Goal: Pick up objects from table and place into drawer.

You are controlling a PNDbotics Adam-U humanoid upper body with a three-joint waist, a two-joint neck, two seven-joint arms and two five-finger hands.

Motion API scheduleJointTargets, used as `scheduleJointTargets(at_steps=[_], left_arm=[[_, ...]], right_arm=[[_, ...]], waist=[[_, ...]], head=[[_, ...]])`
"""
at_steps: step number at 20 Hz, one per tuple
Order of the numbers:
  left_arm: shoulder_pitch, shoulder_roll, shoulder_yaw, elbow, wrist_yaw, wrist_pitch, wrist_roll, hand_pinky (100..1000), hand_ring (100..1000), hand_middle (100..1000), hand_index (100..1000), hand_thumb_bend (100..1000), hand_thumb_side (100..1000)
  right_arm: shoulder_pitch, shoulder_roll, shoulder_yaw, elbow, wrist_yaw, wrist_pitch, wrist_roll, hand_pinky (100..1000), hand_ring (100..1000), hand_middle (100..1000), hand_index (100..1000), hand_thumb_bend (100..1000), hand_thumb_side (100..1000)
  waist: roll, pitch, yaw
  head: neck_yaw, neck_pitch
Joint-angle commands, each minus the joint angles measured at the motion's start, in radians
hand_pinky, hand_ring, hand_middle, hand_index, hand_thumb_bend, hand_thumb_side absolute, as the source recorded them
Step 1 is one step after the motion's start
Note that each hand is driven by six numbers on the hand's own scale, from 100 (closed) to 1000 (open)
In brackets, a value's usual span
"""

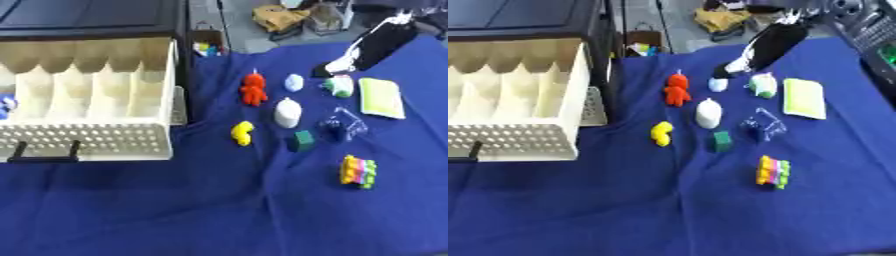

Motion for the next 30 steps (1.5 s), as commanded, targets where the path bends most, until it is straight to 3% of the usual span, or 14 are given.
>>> scheduleJointTargets(at_steps=[1,15,18,19,24,30], left_arm=[[-0.008,0.029,0.002,-0.013,0.0,0.0,-0.002,480,649,608,810,294,983],[-0.018,0.031,-0.001,-0.013,-0.003,0.004,-0.003,480,652,608,803,293,982],[-0.019,0.032,-0.001,-0.013,-0.003,0.003,-0.003,480,651,608,803,293,981],[-0.019,0.033,0.0,-0.013,-0.003,0.003,-0.003,480,651,608,803,294,981],[-0.022,0.033,-0.001,-0.013,-0.001,0.004,-0.003,479,651,609,806,294,980],[-0.024,0.032,-0.001,-0.013,0.0,0.004,-0.004,479,651,608,806,293,980]], right_arm=[[0.005,-0.052,-0.026,-0.015,-0.013,0.03,0.031,834,917,875,1000,645,578],[0.207,-0.189,-0.08,-0.184,-0.043,0.201,0.093,823,912,804,940,697,565],[0.256,-0.216,-0.092,-0.224,-0.038,0.216,0.106,821,910,792,932,663,536],[0.271,-0.225,-0.095,-0.239,-0.037,0.218,0.113,823,912,793,937,639,475],[0.328,-0.246,-0.109,-0.275,-0.046,0.224,0.149,830,924,797,938,581,384],[0.373,-0.257,-0.096,-0.259,-0.064,0.218,0.154,833,930,798,929,588,359]], waist=[[-0.001,-0.011,-0.002],[-0.009,0.0,-0.005],[-0.009,0.001,-0.004],[-0.01,0.001,-0.003],[-0.01,0.003,-0.005],[-0.01,0.006,-0.006]], head=[[0.007,-0.014],[0.018,-0.028],[0.019,-0.027],[0.02,-0.027],[0.023,-0.029],[0.022,-0.033]])
